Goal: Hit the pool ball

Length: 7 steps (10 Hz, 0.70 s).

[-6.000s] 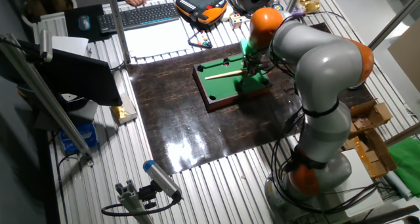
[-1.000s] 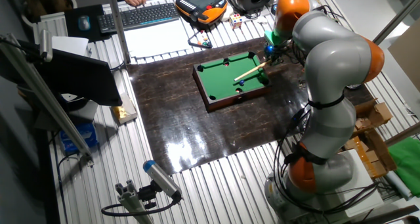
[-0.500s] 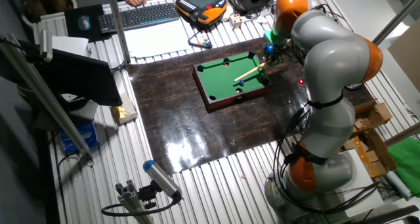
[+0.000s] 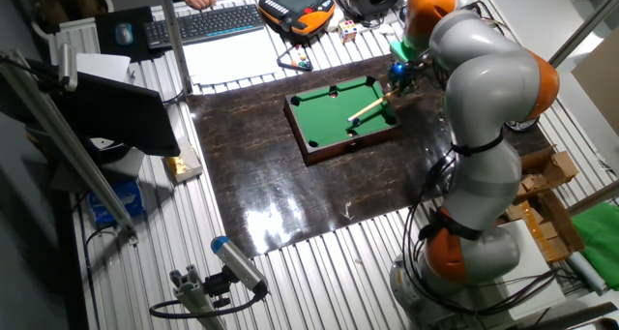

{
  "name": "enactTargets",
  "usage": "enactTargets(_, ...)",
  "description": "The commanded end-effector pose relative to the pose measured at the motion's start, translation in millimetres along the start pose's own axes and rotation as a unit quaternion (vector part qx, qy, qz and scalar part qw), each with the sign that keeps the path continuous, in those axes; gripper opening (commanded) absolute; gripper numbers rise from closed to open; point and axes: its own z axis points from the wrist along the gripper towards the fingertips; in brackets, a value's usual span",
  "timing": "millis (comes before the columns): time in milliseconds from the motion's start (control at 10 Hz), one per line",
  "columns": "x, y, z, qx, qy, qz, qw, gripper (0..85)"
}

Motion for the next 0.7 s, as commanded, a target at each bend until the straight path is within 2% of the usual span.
enactTargets(0,0.1,0.2,-0.2,0.000,0.002,-0.004,1.000,17.0)
enactTargets(200,-2.3,0.4,-1.5,0.002,0.000,-0.015,1.000,17.7)
enactTargets(400,-17.1,1.6,-8.3,0.005,-0.009,-0.034,0.999,17.7)
enactTargets(600,-27.5,2.1,-12.2,-0.002,-0.020,-0.039,0.999,17.7)
